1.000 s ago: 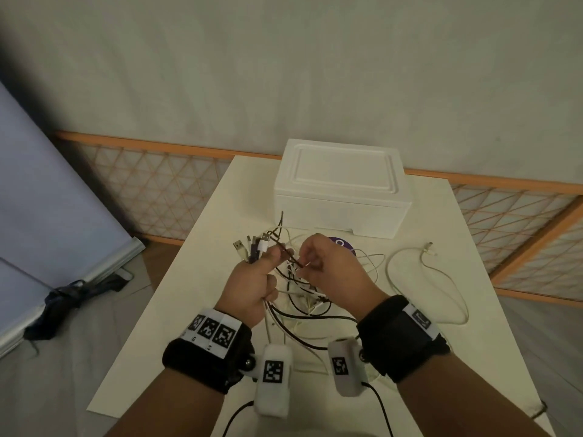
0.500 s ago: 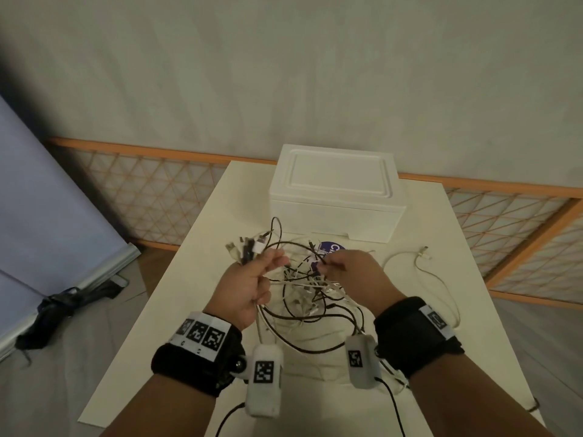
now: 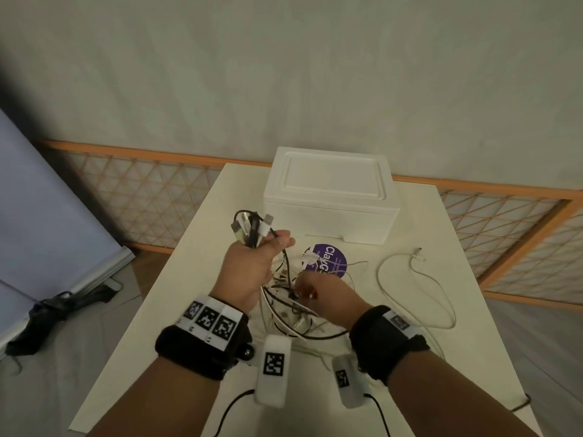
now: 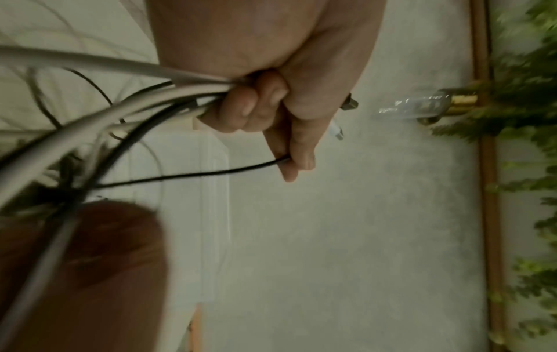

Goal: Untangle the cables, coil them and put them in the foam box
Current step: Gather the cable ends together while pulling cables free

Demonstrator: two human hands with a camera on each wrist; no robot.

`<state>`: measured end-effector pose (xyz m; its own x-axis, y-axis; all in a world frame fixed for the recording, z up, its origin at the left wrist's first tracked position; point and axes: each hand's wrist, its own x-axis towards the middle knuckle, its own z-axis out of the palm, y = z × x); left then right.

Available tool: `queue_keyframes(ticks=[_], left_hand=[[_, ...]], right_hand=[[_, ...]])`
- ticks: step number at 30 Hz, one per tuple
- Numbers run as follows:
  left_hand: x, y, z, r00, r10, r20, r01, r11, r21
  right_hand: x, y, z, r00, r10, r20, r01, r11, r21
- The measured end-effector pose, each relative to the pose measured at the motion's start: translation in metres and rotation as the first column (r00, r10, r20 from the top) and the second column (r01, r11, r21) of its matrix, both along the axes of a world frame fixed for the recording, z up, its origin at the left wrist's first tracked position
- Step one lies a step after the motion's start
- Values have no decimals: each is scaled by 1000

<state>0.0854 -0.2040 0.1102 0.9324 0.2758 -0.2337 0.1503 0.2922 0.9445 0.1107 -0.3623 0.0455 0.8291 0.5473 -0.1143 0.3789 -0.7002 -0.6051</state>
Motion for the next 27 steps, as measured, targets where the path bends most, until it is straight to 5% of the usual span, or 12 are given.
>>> queue_keyframes(ticks=[2, 4, 6, 8, 10, 12, 14, 19, 27], left_hand=[[2, 9, 10, 999, -16, 44, 17, 999, -27], [2, 17, 16, 998, -28, 59, 29, 999, -19], [2, 23, 14, 999, -31, 30, 31, 1000, 1], [-2, 21, 9, 999, -42, -9, 42, 999, 15], [-7, 11, 6, 997, -76, -27, 76, 997, 9], [-10, 2, 8, 994, -113, -15, 113, 994, -11], [-11, 5, 9, 995, -102, 12, 102, 995, 1], [-12, 64, 1, 999, 43, 20, -39, 986, -165], [-7, 128, -31, 983, 147, -107, -177, 902, -394]], right_hand=[[0, -12, -21, 999, 48, 1, -45, 940, -339], [6, -24, -29, 1000, -7, -2, 5, 866, -500], [13, -27, -22, 986, -141, 89, 165, 899, -407], [13, -18, -6, 953, -259, 158, 264, 964, -12], [6, 3, 15, 984, -153, 88, 126, 957, 262], [2, 23, 18, 991, 44, 126, -64, 985, 161], [6, 27, 0, 991, 72, 113, -71, 997, -11], [21, -36, -41, 979, -203, -29, 190, 951, -243], [29, -146, -53, 799, -600, -31, 566, 769, -296]])
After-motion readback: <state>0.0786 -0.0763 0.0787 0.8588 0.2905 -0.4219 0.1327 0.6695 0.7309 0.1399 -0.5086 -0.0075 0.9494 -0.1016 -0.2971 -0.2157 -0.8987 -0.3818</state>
